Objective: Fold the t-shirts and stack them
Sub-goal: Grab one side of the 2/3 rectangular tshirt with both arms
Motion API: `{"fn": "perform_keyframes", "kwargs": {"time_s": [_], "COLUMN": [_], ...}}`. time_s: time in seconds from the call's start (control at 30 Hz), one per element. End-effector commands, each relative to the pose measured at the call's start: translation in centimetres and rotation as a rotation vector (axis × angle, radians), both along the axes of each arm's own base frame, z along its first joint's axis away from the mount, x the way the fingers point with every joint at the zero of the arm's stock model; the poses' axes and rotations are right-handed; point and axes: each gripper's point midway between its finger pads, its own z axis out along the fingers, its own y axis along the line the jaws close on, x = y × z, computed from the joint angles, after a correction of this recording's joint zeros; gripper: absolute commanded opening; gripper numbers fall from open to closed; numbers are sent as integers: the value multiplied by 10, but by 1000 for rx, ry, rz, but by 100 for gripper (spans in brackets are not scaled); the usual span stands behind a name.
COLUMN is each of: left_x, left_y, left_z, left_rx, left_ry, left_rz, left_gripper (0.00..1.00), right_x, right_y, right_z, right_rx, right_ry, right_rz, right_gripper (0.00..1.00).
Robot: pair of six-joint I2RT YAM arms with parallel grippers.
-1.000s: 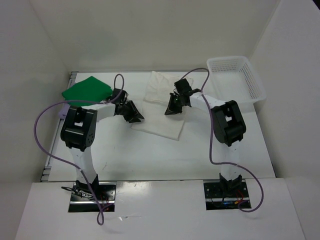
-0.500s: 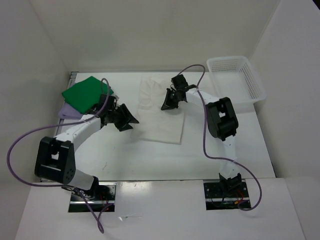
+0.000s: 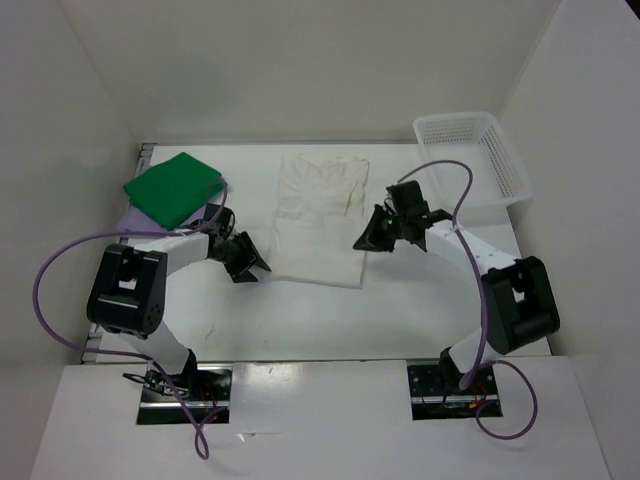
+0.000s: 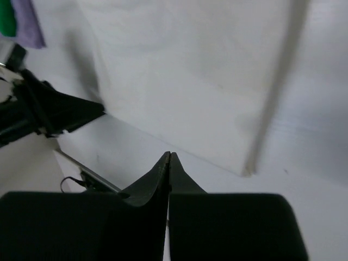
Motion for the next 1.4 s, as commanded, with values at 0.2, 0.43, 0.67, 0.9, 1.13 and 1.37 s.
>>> {"fn": "perform_keyframes", "kwargs": {"time_s": [0.2, 0.43, 0.67, 0.9, 1.13, 1.37], "left_x": [11, 8, 4, 3, -6, -13], "left_y": [1, 3, 5, 8, 10, 11], "left_z": [-14, -24, -25, -21, -26, -19], "left_rx": [1, 19, 28, 45, 52, 53], "left_ry": [1, 20, 28, 13, 38, 33], "left_rz": [-35, -38, -35, -28, -37, -69], "left_gripper": [52, 42, 32, 25, 13, 0], "right_x": [-45, -39, -57, -66, -85, -82], "right_y": [-19, -18, -34, -28, -8, -9], "right_z": [-51, -77, -98, -91, -113, -101], "right_rx": [-5, -28, -120, -90, -57, -52], "right_ry": [104, 137, 204, 200, 291, 262], "right_rz": [-22, -8, -58, -36, 34, 14], "right_gripper": [11, 10, 32, 51, 46, 4]}}
